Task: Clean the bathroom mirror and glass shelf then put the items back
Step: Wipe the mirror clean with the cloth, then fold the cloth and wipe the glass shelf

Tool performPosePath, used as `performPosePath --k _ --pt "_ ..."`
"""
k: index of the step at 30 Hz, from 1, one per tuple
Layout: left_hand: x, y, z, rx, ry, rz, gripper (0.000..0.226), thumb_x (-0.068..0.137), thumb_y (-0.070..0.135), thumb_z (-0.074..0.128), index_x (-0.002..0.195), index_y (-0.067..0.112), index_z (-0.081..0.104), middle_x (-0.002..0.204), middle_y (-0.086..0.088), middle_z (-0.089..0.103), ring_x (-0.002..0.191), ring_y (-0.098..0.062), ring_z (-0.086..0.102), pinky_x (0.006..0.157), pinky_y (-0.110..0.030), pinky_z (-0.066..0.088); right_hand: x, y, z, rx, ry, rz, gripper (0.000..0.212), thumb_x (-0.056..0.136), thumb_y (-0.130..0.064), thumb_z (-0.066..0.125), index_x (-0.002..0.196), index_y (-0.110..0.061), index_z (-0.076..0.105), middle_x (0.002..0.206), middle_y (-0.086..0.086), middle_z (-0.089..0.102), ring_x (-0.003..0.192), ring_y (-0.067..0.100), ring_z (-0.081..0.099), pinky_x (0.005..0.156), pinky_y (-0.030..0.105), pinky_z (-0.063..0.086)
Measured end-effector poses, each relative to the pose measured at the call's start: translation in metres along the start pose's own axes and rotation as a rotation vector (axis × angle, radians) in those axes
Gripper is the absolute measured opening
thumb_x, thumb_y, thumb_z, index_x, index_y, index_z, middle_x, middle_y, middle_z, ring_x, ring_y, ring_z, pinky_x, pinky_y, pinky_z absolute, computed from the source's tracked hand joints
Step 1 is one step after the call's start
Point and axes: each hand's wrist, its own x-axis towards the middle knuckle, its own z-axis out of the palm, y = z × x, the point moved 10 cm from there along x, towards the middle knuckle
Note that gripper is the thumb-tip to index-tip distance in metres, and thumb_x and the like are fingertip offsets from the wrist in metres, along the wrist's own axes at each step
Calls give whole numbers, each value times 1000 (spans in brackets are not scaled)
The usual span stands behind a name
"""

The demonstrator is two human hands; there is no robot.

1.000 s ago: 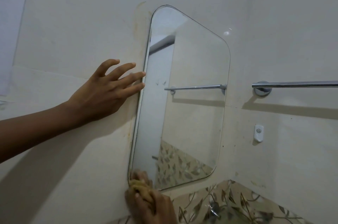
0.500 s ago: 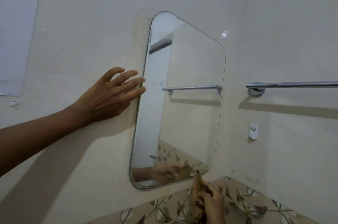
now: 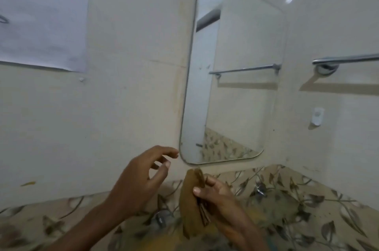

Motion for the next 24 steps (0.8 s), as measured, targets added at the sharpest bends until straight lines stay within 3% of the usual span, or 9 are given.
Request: performPosePath --k 2,5,9,11,14,18,24 --pt "-25 -26 9 -136 -31 -183 30 88 30 53 116 37 56 111 26 61 101 -5 60 75 -12 49 -3 -2 15 -79 -98 -15 50 58 -9 77 102 6 61 90 16 70 81 24 66 74 31 56" --pt "-54 -55 31 -249 -233 -397 41 82 47 54 123 45 49 121 25 56 110 -1 55 85 -21 52 -6 -7 31 -277 -163 -38 47 57 -19 76 97 2 68 95 12 71 89 23 66 78 30 54" --pt "-81 -66 48 -339 -429 -479 48 78 53 57 120 30 58 119 13 61 111 -2 57 94 -24 49 -10 -11 46 -476 -210 -83 40 62 -24 74 93 1 67 90 5 69 88 18 65 75 25 52" --pt "-86 -68 42 -407 -395 -518 44 75 50 62 104 18 62 104 8 67 100 -8 63 86 -24 52 -13 -15 52 -512 -226 -89 27 66 -21 74 86 -4 67 82 2 68 80 16 65 68 22 52" --pt "-92 -73 28 -448 -284 -583 34 72 45 69 84 15 59 80 4 67 82 -15 65 72 -26 52 -13 -15 55 -590 -200 -98 11 77 -11 71 82 -5 64 76 2 66 73 13 63 62 21 50" --pt "-105 -83 8 -392 -132 -684 25 80 26 72 86 5 59 80 -22 70 78 -33 68 65 -35 53 -4 -4 57 -648 -150 -104 6 77 -6 69 80 -5 64 78 4 68 76 13 65 69 21 51" --pt "-139 -124 -11 -129 -100 -830 11 80 12 72 80 5 64 43 5 57 37 -2 51 37 -17 40 31 55 55 -869 -103 -27 14 75 -10 72 83 0 69 87 20 69 76 18 62 72 31 50"
